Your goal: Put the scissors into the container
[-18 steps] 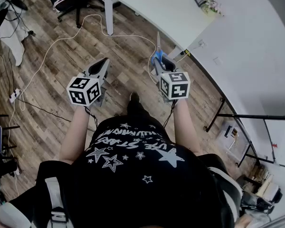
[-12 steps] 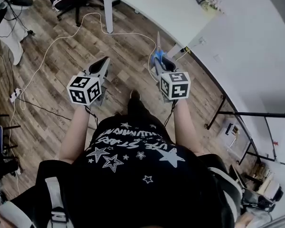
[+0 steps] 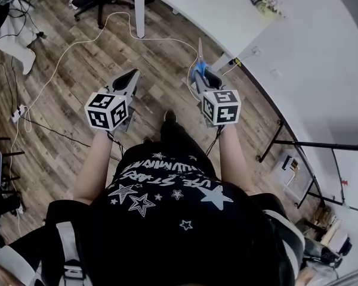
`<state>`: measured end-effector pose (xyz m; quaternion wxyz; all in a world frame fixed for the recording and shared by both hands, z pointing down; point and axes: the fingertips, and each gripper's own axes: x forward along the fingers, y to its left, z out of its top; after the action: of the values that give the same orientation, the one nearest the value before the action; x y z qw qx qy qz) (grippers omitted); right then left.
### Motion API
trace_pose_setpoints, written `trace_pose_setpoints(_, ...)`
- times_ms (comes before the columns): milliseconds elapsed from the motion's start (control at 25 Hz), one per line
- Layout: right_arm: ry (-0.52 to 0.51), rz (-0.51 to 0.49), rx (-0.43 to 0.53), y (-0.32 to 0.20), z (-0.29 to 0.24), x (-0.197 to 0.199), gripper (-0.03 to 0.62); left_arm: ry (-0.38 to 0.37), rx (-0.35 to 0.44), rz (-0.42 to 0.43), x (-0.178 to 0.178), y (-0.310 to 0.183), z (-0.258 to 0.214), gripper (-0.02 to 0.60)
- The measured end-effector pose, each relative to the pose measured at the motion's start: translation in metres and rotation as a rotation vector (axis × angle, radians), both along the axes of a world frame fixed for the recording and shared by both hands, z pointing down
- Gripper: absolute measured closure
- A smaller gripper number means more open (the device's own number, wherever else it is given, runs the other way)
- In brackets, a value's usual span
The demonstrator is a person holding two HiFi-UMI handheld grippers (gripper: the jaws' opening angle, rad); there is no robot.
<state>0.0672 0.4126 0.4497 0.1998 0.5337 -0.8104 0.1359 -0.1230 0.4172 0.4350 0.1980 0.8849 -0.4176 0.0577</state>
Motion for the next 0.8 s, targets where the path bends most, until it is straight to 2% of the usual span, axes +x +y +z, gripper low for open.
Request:
trace_pose_setpoints(200, -0.004, -0.025, -0.016, -0.006, 0.007, -0.003, 0.493, 0.004, -0.03, 0.004, 0.0, -0.007, 0.01, 0.561)
trace_pose_setpoints(360, -0.006, -0.027, -0.034, -0.04, 0.018, 0.004, 0.493, -0.02, -0.041, 0.011, 0.008, -0.033, 0.02, 0.561)
trace_pose_setpoints(560, -0.015, -0.054, -0.052, -0.106, 0.033, 0.009, 0.493, -0.03, -0.055, -0.027, 0.01, -0.093, 0.03, 0.561)
trace_pose_setpoints(800, -0.042, -0.063, -0.057, -0.228, 0.037, 0.029, 0.493, -0.044, -0.063, -0.075, 0.022, -0.206, 0.031, 0.561)
